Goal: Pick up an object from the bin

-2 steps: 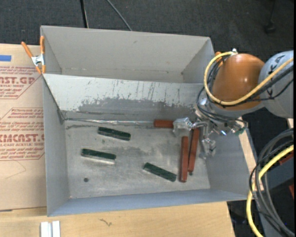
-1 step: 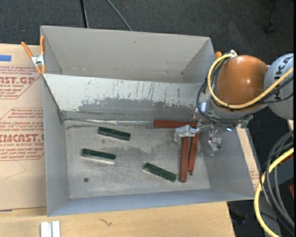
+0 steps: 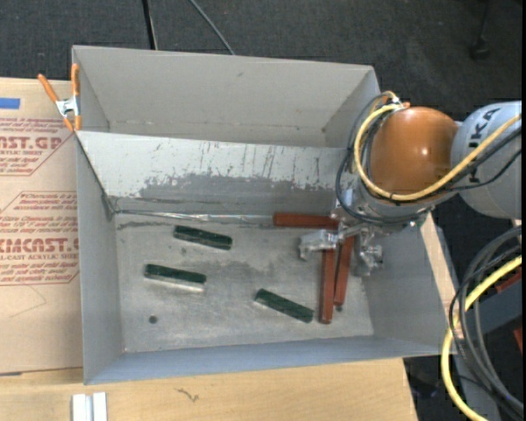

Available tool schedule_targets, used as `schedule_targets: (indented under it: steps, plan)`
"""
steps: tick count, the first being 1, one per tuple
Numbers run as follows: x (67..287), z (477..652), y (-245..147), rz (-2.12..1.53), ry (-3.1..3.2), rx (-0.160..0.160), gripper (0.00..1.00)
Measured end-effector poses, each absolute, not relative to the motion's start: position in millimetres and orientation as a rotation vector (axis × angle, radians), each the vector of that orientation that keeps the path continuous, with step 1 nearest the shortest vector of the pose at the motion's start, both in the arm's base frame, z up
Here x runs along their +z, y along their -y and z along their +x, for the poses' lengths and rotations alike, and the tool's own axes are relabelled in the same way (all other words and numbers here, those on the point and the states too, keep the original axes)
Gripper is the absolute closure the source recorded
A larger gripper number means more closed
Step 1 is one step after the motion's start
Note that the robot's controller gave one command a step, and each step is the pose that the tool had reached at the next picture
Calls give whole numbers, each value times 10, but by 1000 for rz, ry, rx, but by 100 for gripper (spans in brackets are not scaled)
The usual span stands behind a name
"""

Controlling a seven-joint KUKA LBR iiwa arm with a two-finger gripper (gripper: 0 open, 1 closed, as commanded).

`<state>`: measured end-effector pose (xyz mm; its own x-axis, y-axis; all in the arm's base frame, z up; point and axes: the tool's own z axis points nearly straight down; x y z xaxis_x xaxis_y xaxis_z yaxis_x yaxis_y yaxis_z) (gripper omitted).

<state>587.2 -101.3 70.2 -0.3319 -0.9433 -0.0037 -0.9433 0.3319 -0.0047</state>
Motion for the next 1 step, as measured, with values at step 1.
schedule_targets:
  steps: [1]
  plan:
    - [712, 5885, 1003, -1808, -2561, -1, 0]
